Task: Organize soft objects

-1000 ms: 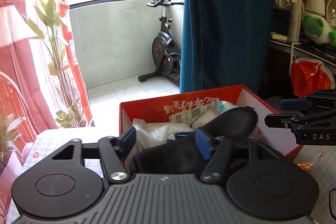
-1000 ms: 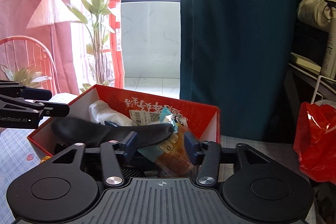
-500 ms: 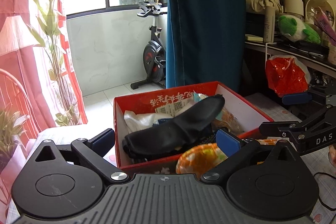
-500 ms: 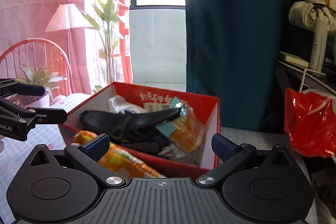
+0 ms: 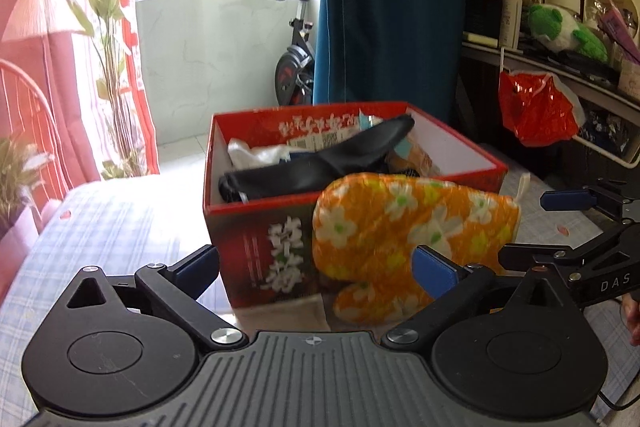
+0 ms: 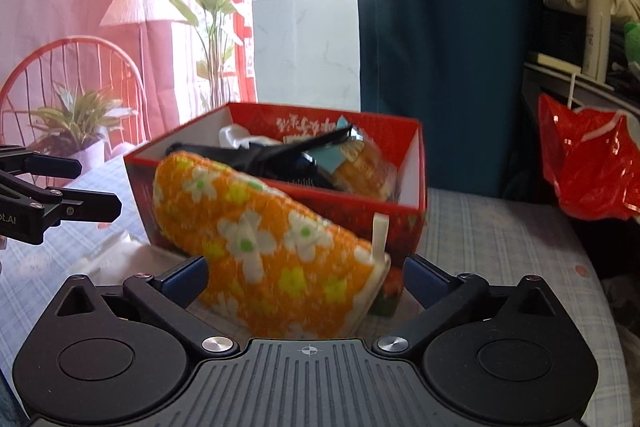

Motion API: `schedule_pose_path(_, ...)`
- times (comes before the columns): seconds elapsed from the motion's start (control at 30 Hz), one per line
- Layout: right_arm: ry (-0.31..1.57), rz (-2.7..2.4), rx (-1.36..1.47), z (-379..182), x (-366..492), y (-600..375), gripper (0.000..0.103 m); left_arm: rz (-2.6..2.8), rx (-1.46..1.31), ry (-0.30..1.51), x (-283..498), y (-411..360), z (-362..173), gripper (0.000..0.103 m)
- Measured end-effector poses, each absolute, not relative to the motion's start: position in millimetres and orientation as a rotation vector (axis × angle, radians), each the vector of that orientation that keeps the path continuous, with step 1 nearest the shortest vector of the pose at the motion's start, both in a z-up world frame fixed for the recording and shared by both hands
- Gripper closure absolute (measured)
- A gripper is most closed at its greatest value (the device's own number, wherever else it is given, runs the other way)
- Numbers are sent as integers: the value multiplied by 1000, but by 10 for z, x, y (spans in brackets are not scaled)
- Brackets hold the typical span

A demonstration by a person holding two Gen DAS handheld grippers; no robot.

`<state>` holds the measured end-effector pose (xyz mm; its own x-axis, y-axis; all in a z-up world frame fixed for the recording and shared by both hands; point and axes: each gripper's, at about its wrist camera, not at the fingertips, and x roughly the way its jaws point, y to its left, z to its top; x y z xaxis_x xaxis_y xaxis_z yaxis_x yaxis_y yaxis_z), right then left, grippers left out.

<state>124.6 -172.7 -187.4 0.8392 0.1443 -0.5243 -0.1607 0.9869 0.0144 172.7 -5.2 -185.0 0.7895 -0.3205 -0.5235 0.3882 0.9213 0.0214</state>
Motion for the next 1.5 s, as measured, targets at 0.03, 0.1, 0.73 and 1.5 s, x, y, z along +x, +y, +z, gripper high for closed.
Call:
schedule_pose_path(0.03,560,162,-30,-1920,1240,-1732,1,-383,133,547,1727,-47,-1891,0)
schedule_pose_path(0.1,574,164,-32,-2001,1236,-1739,1,-384,133,563,1745,-45,-1961,0)
schedule_pose_path(0.73,657,161,2,-2456,1627,-1725,48,-459,103,564,2310,-417,-2168,11)
schedule_pose_path(1.5,562,223,-28,-1918,1498,-1674,93,-437,83,523,2080,-212,-1780,81)
